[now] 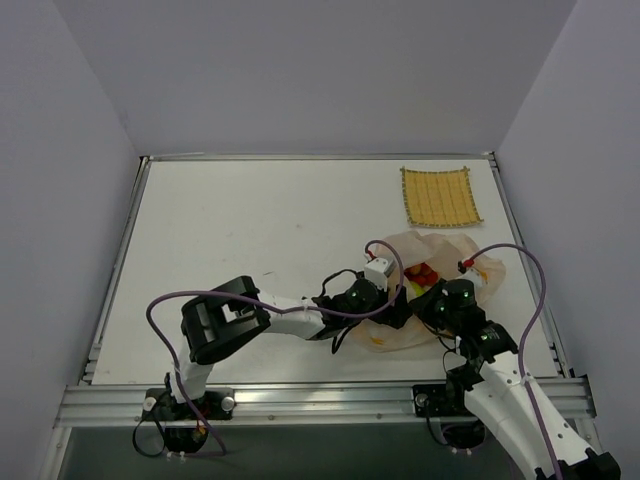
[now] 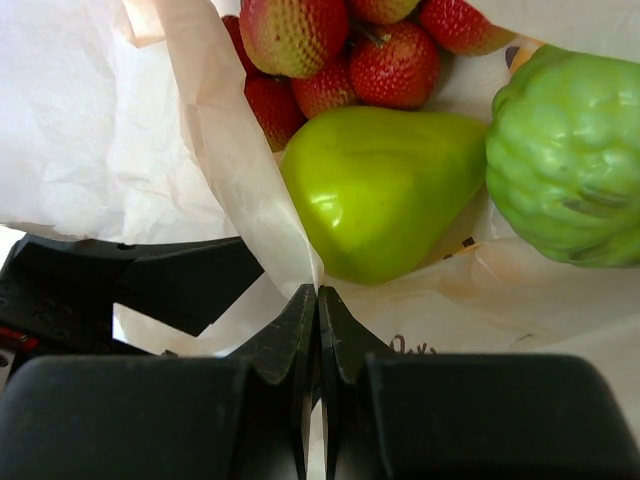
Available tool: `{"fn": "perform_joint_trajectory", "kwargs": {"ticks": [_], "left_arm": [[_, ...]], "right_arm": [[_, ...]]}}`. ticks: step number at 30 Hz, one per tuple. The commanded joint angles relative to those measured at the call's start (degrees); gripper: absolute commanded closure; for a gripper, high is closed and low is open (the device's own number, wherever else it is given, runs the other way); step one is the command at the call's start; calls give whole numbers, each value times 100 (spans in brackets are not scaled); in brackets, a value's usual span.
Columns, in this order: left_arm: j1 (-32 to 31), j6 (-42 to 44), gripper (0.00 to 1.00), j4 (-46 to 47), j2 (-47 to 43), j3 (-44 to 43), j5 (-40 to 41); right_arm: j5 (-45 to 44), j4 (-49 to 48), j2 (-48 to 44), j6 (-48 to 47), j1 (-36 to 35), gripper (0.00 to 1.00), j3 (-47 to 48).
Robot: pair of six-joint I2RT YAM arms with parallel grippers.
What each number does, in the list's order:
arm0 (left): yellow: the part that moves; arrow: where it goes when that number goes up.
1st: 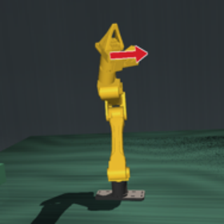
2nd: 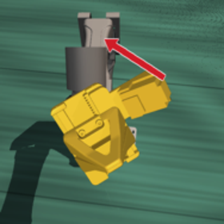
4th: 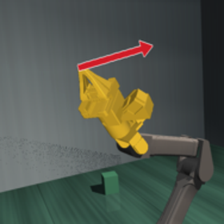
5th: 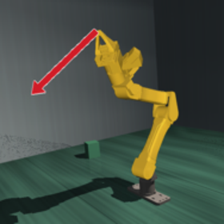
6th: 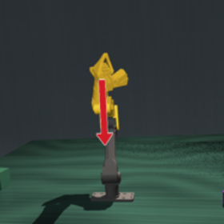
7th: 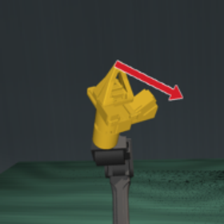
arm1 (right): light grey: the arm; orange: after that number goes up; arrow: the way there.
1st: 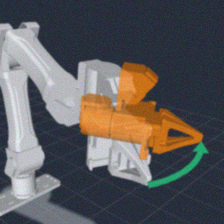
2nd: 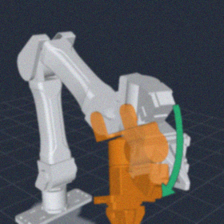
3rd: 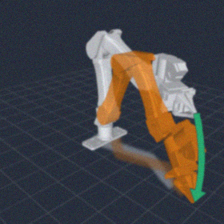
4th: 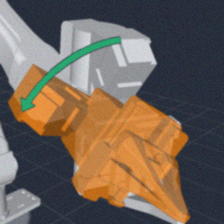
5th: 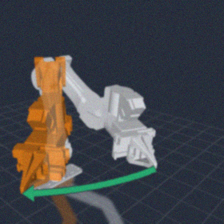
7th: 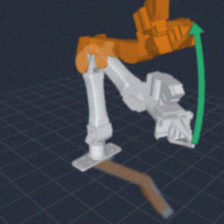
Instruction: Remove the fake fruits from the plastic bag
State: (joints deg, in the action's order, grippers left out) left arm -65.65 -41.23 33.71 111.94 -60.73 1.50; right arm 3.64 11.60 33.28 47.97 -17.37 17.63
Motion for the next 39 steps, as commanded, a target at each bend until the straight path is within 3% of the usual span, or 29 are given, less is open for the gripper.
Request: {"fn": "perform_joint_trajectory", "kwargs": {"ticks": [1, 6, 9, 16, 21, 28, 39], "left_arm": [[43, -218, 21, 539, 82, -466, -26], [175, -473, 21, 1049, 21, -177, -132], [175, -473, 31, 1295, -277, 183, -9], [158, -456, 34, 1374, -1077, 632, 26], [158, -614, 37, 1427, -1008, 606, 0], [193, -500, 29, 550, -341, -403, 26], [245, -359, 36, -506, -75, -730, 447]], "right_arm": [[199, 282, -23, 117, -240, 100, -84], [137, 449, -102, 239, -417, 100, -84], [-108, 484, -242, 380, -513, 100, -75], [-574, 432, -269, 459, -549, 98, -5], [-540, 387, -173, 416, -601, 98, -14], [-469, 379, -216, 363, -786, 100, -5], [-619, 361, -401, 371, -918, 100, 13]]}}
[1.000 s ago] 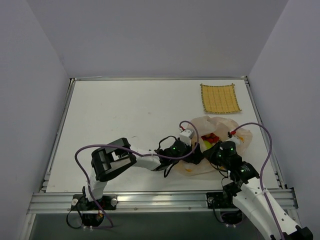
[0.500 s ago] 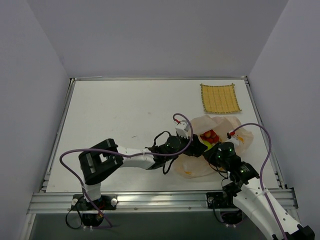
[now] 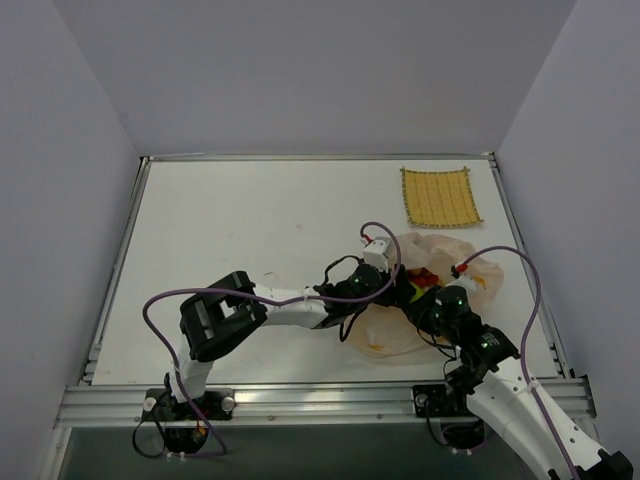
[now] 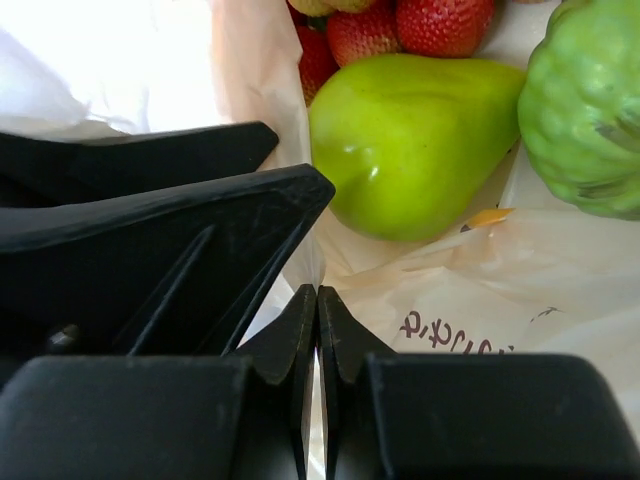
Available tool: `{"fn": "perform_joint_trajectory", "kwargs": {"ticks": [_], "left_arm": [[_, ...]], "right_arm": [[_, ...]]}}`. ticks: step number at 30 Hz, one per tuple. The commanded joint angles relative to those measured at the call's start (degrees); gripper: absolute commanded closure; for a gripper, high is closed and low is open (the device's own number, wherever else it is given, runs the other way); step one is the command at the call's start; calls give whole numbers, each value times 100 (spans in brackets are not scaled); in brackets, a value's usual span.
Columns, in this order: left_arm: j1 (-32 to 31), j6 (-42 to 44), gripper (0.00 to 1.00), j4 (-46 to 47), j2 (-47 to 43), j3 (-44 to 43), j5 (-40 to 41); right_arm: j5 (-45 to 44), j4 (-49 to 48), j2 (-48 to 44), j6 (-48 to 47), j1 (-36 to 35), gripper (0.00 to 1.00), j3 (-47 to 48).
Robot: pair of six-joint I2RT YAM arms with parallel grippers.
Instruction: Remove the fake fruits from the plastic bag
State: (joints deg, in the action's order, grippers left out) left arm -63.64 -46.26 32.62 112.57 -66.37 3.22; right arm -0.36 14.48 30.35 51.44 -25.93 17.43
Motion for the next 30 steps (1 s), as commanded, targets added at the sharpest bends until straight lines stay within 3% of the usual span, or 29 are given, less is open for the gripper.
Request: {"fn": "perform_joint_trajectory", "kwargs": {"ticks": [1, 5, 7, 9, 10, 13, 15, 16, 19, 25, 30], "left_arm": [[44, 152, 36, -406, -157, -131, 310], [53, 205, 38, -432, -78, -218, 153], [36, 214, 46, -458, 27, -324, 30], [18, 214, 57, -450, 106, -350, -41], [18, 214, 71, -432, 116, -350, -59], [27, 223, 97, -388, 116, -272, -41], [35, 231, 98, -310, 55, -158, -15], [36, 231, 98, -283, 37, -105, 3], [44, 223, 98, -169, -7, 80, 12], [36, 170, 98, 279, -16, 458, -24], [27, 144, 98, 517, -69, 669, -102]], "right_arm": [[-236, 81, -152, 33, -61, 100, 6], [-289, 55, -56, 15, -78, 100, 41], [-342, 64, -47, -29, -96, 100, 85], [-412, 72, -55, -55, -105, 100, 138], [-430, 72, -55, -81, -105, 99, 146], [-447, 81, 41, -143, -114, 94, 225], [-543, 142, 94, -178, -114, 85, 330], [-701, 160, 138, -204, -122, 73, 366], [-939, 160, 278, -222, -114, 54, 507], [-1826, -15, 822, -178, -122, 48, 692], [-2143, -322, 1394, -205, -140, 37, 779]]}}
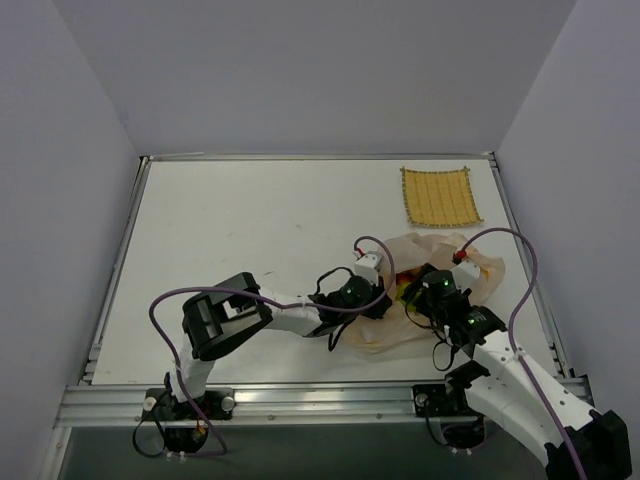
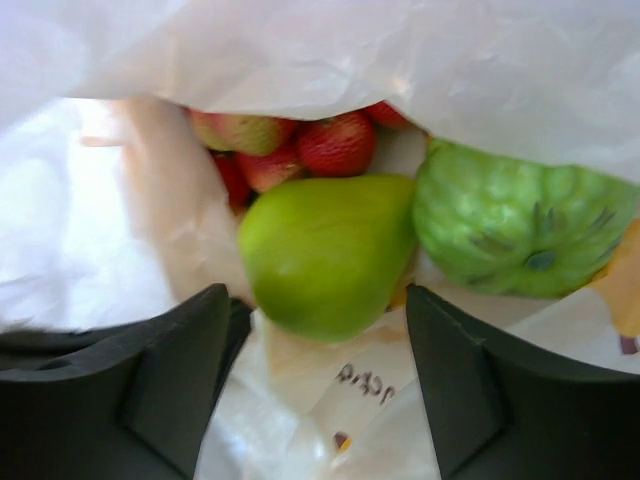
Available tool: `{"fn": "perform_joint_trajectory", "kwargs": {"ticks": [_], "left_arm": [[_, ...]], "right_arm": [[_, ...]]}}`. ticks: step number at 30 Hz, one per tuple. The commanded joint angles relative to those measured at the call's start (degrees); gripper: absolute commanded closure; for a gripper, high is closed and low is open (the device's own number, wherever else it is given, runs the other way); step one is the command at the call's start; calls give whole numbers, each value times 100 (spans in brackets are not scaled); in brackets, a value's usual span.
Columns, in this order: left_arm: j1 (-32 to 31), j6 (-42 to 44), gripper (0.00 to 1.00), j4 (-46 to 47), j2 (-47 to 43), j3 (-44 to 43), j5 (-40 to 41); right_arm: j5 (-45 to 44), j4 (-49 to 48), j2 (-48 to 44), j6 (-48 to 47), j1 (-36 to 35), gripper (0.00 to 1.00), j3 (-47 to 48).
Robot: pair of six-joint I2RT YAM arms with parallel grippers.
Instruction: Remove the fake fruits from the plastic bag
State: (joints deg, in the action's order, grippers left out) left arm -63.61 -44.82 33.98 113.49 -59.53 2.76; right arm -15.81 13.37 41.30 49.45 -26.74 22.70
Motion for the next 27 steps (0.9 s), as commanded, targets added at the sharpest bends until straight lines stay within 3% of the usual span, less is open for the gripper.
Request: {"fn": "perform_joint_trajectory", "kwargs": {"ticks": [1, 10, 14, 17, 18, 19, 27], "left_arm": [[25, -9, 98, 451, -178, 55, -74], [33, 61, 98, 504, -363, 161, -101], [-2, 237, 98, 294, -337, -32, -135], [7, 341, 98, 145, -363, -120, -241], [7, 368, 98, 57, -380, -138, -250], [7, 386, 98, 48, -389, -138, -259], [182, 386, 98, 267, -582, -15, -276]], "right_arm": [[-598, -238, 483, -32, -59, 32, 279], [-212, -888, 1240, 152, -208, 14, 68], [-474, -1038, 1372, 170, -253, 15, 33], [-546, -1038, 1469, 100, -261, 33, 94], [-537, -1029, 1443, 100, -261, 55, 94], [-511, -1029, 1381, 100, -270, 65, 94], [-441, 16, -111, 240, -630, 69, 279]]}}
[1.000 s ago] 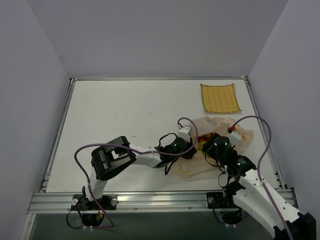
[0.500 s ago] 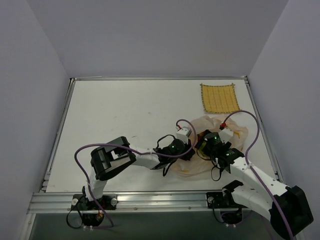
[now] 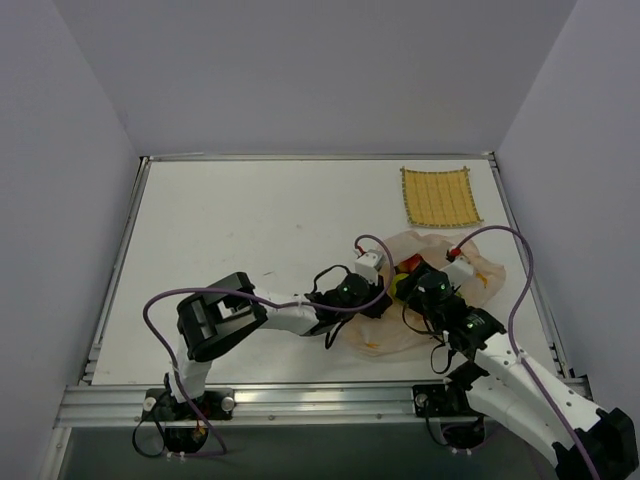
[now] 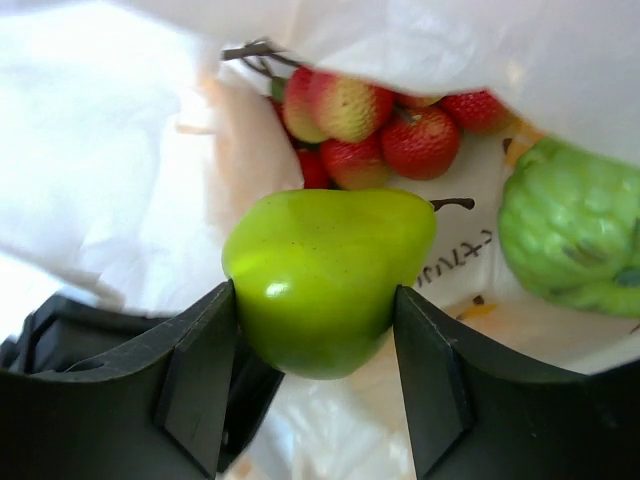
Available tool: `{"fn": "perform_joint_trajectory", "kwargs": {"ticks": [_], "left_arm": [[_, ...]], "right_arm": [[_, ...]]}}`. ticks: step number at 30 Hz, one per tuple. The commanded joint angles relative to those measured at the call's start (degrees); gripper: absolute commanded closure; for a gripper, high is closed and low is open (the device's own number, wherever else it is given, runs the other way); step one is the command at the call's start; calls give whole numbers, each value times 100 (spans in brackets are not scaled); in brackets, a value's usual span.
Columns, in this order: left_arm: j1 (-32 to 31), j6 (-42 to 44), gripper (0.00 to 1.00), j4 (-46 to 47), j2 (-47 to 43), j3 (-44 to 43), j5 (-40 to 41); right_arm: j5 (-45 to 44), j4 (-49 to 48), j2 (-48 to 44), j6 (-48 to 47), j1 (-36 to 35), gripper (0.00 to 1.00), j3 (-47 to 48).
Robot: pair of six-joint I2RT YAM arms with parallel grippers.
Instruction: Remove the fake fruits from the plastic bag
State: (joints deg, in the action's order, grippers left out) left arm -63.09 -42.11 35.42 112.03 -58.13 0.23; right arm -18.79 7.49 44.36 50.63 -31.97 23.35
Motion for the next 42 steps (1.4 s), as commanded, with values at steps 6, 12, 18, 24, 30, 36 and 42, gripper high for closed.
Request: {"fn": "perform_joint_trajectory", "kwargs": {"ticks": [6, 12, 18, 24, 30, 36, 42], "left_arm": [[244, 133, 98, 149, -480, -94, -23], [315, 133, 98, 167, -436, -49, -199], [394, 80, 98, 264, -401, -50, -366], [385, 71, 98, 308, -445, 100, -366], [298, 97, 98, 299, -410, 144, -410], [139, 89, 98, 273, -208, 56, -427], [200, 264, 98, 150, -357, 143, -191]], "right_arm": [[270, 1474, -1147, 184, -310, 69, 652], [683, 1756, -1842, 79, -354, 69, 1127], [1272, 1441, -1633, -150, -354, 71, 1873], [474, 1036, -923, -729, -354, 73, 3209], [-1098, 448, 728, -1924, -319, 73, 4386], [-1218, -360, 2215, -2549, 1134, 73, 4538], [-311, -1117, 3403, -2655, 2501, 73, 4529]]}}
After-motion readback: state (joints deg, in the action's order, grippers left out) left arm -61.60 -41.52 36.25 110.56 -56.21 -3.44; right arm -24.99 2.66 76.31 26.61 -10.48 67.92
